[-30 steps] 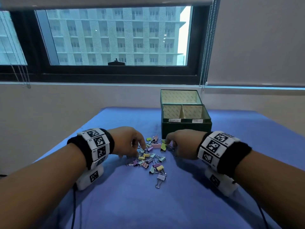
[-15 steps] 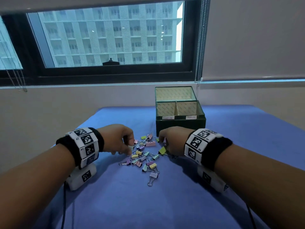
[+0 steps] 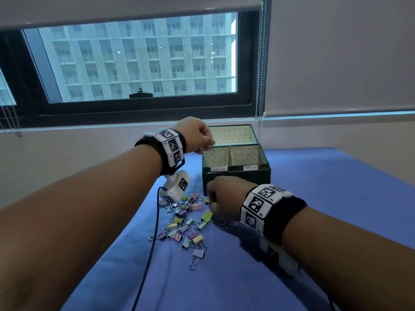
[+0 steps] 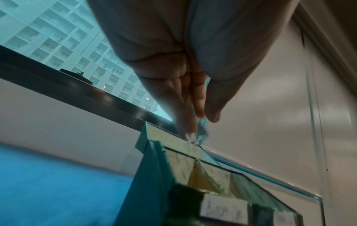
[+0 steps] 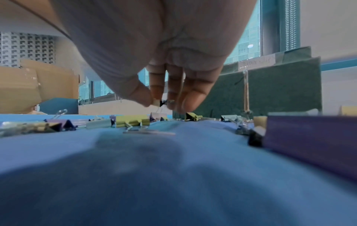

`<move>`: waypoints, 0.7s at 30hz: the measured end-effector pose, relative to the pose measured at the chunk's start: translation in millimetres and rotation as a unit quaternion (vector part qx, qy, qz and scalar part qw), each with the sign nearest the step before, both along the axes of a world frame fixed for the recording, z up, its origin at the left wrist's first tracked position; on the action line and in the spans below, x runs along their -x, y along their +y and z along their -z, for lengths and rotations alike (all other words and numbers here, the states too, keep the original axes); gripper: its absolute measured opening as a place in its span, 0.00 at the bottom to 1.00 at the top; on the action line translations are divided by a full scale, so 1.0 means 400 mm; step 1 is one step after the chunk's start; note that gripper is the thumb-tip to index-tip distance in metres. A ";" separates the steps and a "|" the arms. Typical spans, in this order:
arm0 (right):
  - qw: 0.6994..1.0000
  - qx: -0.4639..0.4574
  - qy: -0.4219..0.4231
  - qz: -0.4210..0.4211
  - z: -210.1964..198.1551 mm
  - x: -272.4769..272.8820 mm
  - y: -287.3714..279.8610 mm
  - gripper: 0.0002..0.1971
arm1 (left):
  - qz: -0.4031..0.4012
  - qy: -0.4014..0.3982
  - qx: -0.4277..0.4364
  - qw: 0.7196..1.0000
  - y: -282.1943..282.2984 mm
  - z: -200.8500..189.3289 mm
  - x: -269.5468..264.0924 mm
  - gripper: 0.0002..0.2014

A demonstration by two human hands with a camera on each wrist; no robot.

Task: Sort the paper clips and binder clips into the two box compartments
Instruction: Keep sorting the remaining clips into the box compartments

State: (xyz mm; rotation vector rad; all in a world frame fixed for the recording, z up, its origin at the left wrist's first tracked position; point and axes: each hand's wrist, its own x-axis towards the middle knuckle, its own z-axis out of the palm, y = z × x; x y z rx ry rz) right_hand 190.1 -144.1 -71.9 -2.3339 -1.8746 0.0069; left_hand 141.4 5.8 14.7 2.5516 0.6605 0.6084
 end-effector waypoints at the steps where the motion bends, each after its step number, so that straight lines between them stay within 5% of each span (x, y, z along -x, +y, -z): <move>1: 1.000 0.003 0.017 -0.007 -0.002 0.003 -0.002 0.03 | -0.003 0.003 0.010 1.000 -0.004 -0.002 -0.015 0.07; 7: 0.998 0.026 0.048 0.009 0.008 0.002 0.010 0.09 | -0.038 0.060 -0.097 0.993 -0.006 0.008 0.049 0.06; 10: 0.993 0.099 0.002 0.058 0.018 0.001 0.015 0.24 | -0.042 0.229 -0.129 0.964 0.014 0.063 0.143 0.09; 13: 0.990 0.124 -0.018 0.060 0.021 0.008 0.010 0.23 | -0.017 0.375 -0.131 0.918 0.038 0.133 0.226 0.24; 17: 0.997 0.056 -0.002 0.047 0.012 0.005 0.010 0.15 | 0.007 0.377 -0.090 0.922 0.048 0.180 0.274 0.34; 21: 0.996 0.082 0.024 0.033 0.011 0.007 0.008 0.14 | 0.017 0.339 -0.079 0.937 0.043 0.187 0.276 0.32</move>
